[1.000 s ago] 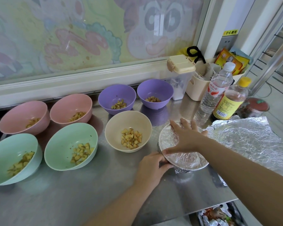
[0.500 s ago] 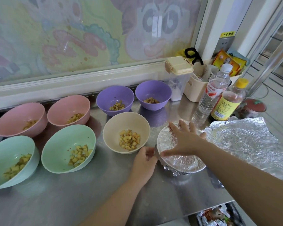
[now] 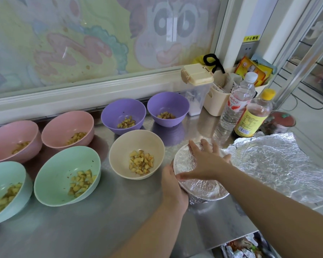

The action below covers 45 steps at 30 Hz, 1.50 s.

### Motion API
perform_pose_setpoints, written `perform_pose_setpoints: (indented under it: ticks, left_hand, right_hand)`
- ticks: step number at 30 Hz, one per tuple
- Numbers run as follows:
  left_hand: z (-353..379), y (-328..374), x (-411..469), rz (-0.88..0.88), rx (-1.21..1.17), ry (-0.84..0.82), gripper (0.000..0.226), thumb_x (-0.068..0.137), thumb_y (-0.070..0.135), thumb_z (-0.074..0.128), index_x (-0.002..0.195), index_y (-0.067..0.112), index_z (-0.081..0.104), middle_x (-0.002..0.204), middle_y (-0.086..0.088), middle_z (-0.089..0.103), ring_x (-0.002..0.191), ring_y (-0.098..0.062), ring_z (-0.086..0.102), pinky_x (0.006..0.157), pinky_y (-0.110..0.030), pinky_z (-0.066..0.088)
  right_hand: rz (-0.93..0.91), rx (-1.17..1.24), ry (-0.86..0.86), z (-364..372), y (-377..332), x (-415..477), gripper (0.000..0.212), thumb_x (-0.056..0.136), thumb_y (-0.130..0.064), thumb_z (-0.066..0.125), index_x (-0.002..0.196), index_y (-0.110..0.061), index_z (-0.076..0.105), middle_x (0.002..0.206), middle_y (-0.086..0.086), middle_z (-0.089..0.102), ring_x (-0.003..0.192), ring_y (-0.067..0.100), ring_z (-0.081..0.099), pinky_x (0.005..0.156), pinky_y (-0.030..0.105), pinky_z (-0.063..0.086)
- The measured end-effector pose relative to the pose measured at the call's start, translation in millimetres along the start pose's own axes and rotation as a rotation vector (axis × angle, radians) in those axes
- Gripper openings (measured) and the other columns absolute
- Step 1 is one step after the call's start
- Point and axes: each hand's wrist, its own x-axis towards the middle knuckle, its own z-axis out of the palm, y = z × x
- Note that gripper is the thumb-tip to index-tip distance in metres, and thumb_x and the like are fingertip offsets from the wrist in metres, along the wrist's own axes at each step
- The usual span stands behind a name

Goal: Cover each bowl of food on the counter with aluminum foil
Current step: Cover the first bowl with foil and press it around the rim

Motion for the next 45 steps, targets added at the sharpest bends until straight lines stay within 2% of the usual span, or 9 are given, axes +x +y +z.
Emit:
perform_pose_setpoints:
  ticks: [6, 12, 17, 21, 24, 30, 36, 40, 45]
  left_hand:
    - [-1.1, 12.2, 24.4, -0.057, -0.004, 0.037, 0.054, 0.102, 0.044, 0.028, 0.133, 0.013, 0.059, 0.127, -0.019, 0.066, 0.119, -0.037, 0.062, 0.106, -0.053, 0.044]
    - [-26.2, 18.2, 16.9, 0.015, 0.193, 0.075, 0.037, 0.103, 0.023, 0.045, 0.132, 0.006, 0.06, 0.136, -0.009, 0.061, 0.127, -0.021, 0.056, 0.113, -0.037, 0.038]
    - [-47.9, 6.0, -3.0, 0.017, 0.496, 0.105, 0.021, 0.098, 0.007, 0.047, 0.114, 0.014, 0.059, 0.111, -0.006, 0.069, 0.104, -0.016, 0.062, 0.097, -0.032, 0.045]
    - [-54.2, -1.2, -20.8, 0.093, 0.831, 0.046, 0.016, 0.09, 0.0, 0.055, 0.098, 0.013, 0.054, 0.086, 0.0, 0.062, 0.073, -0.007, 0.056, 0.068, -0.018, 0.044]
    - [-53.0, -6.2, -27.8, 0.064, 1.045, 0.008, 0.014, 0.083, 0.004, 0.053, 0.081, 0.018, 0.055, 0.074, 0.001, 0.06, 0.069, -0.013, 0.055, 0.065, -0.025, 0.044]
    - [-27.5, -4.6, -18.1, -0.189, 0.572, 0.198, 0.025, 0.095, -0.002, 0.037, 0.089, 0.004, 0.06, 0.082, -0.01, 0.06, 0.072, -0.017, 0.057, 0.071, -0.026, 0.054]
    - [-19.4, -4.1, -21.0, -0.218, 0.405, 0.226, 0.027, 0.094, 0.006, 0.04, 0.108, 0.003, 0.064, 0.085, -0.009, 0.066, 0.077, -0.018, 0.059, 0.083, -0.035, 0.058]
    - [-20.1, 5.3, -21.9, -0.27, 0.287, 0.238, 0.018, 0.096, 0.002, 0.045, 0.1, 0.002, 0.063, 0.078, -0.01, 0.06, 0.077, -0.021, 0.055, 0.094, -0.04, 0.053]
    - [-24.0, 18.7, -14.1, -0.17, 0.135, 0.251, 0.03, 0.101, 0.005, 0.04, 0.125, 0.0, 0.057, 0.111, -0.016, 0.07, 0.109, -0.028, 0.064, 0.111, -0.047, 0.041]
  right_hand:
    - [0.147, 0.13, -0.038, -4.5, 4.8, 3.6, 0.158, 0.031, -0.112, 0.037, 0.156, -0.036, -0.022, 0.166, 0.008, -0.025, 0.152, 0.043, -0.018, 0.115, 0.076, 0.006]
    - [-0.002, 0.035, 0.036, -17.0, 15.8, 7.2, 0.155, 0.032, -0.111, 0.041, 0.153, -0.042, -0.026, 0.164, 0.006, -0.03, 0.146, 0.043, -0.032, 0.115, 0.075, 0.001]
    - [-0.1, -0.031, -0.048, -11.0, 4.8, 6.1, 0.152, 0.032, -0.106, 0.052, 0.153, -0.049, -0.02, 0.164, -0.002, -0.03, 0.147, 0.042, -0.031, 0.113, 0.078, 0.001]
    - [-0.074, -0.051, -0.066, -4.8, 5.8, 6.7, 0.149, 0.037, -0.102, 0.059, 0.153, -0.05, -0.019, 0.166, -0.004, -0.027, 0.15, 0.041, -0.026, 0.108, 0.084, 0.003]
    - [-0.067, -0.049, -0.064, -3.5, 5.7, 7.2, 0.151, 0.035, -0.103, 0.057, 0.153, -0.049, -0.021, 0.166, -0.003, -0.027, 0.15, 0.042, -0.026, 0.109, 0.083, 0.004]
    - [-0.048, -0.055, -0.054, -4.6, 2.4, 1.9, 0.146, 0.042, -0.101, 0.06, 0.153, -0.049, -0.02, 0.166, -0.005, -0.027, 0.151, 0.038, -0.025, 0.107, 0.083, 0.001]
    - [-0.038, -0.039, -0.047, -2.3, 2.5, 2.3, 0.146, 0.043, -0.1, 0.06, 0.153, -0.048, -0.02, 0.166, -0.003, -0.025, 0.151, 0.039, -0.024, 0.107, 0.083, 0.0]
    - [-0.003, -0.022, -0.029, -1.2, -1.2, 0.0, 0.146, 0.044, -0.101, 0.059, 0.155, -0.046, -0.019, 0.167, -0.001, -0.024, 0.151, 0.039, -0.023, 0.107, 0.083, 0.002]
    - [0.097, 0.046, -0.023, -2.0, 8.4, 13.5, 0.158, 0.026, -0.114, 0.025, 0.156, -0.036, -0.02, 0.168, 0.01, -0.018, 0.152, 0.044, -0.017, 0.116, 0.073, 0.009]
